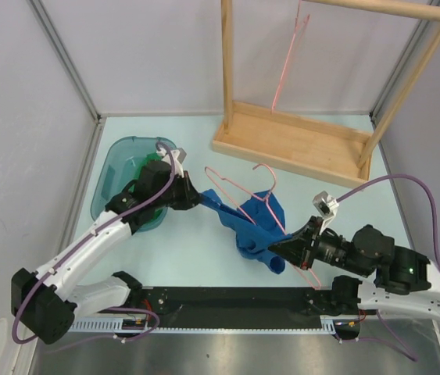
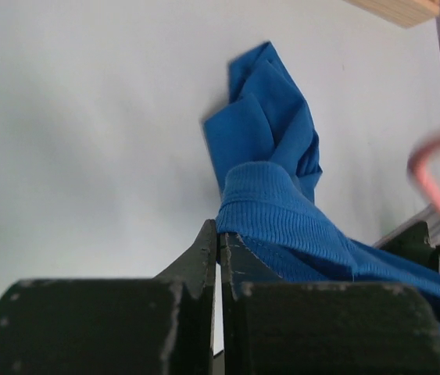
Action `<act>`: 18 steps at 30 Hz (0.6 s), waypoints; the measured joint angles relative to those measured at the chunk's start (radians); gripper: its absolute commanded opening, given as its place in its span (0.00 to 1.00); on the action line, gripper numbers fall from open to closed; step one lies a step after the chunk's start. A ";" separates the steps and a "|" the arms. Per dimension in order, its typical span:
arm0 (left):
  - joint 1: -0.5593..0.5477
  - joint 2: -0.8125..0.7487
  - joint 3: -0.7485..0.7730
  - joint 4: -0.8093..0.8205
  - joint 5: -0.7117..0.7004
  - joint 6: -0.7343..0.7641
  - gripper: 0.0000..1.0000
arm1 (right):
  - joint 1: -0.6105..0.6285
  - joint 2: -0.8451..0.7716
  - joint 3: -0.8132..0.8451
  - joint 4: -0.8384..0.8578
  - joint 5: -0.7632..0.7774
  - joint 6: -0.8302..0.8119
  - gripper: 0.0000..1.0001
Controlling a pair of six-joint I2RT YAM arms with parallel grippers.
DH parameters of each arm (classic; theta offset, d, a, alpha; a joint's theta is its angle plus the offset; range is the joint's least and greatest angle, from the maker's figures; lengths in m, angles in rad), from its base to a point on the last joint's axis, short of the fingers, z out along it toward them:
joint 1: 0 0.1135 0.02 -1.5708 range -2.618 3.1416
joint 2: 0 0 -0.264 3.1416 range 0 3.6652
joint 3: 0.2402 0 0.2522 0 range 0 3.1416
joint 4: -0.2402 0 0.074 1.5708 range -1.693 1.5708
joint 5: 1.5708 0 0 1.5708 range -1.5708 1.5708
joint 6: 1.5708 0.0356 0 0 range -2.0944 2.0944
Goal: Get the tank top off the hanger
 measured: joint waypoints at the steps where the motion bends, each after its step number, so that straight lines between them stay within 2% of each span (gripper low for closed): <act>1: 0.002 -0.014 -0.030 0.023 0.024 -0.006 0.06 | 0.000 0.014 -0.001 0.016 0.021 -0.005 0.00; 2: 0.003 -0.031 -0.061 0.038 0.049 -0.012 0.11 | 0.000 0.035 -0.002 0.032 0.040 -0.013 0.00; 3: 0.004 -0.053 -0.090 0.048 0.072 -0.019 0.25 | 0.000 0.058 -0.002 0.050 0.056 -0.024 0.00; 5: 0.004 -0.105 -0.133 0.058 0.113 -0.026 0.44 | 0.001 0.108 -0.002 0.080 0.089 -0.048 0.00; 6: 0.004 -0.133 -0.145 0.059 0.130 -0.028 0.60 | 0.001 0.133 -0.002 0.093 0.101 -0.058 0.00; 9: -0.005 -0.234 -0.158 0.072 0.180 -0.032 0.75 | 0.001 0.189 -0.002 0.118 0.137 -0.093 0.00; 14: -0.095 -0.402 -0.146 0.104 0.221 -0.031 0.79 | 0.001 0.242 -0.002 0.135 0.182 -0.132 0.00; 18: -0.239 -0.422 -0.051 0.124 0.198 0.002 0.76 | 0.001 0.266 -0.002 0.159 0.193 -0.140 0.00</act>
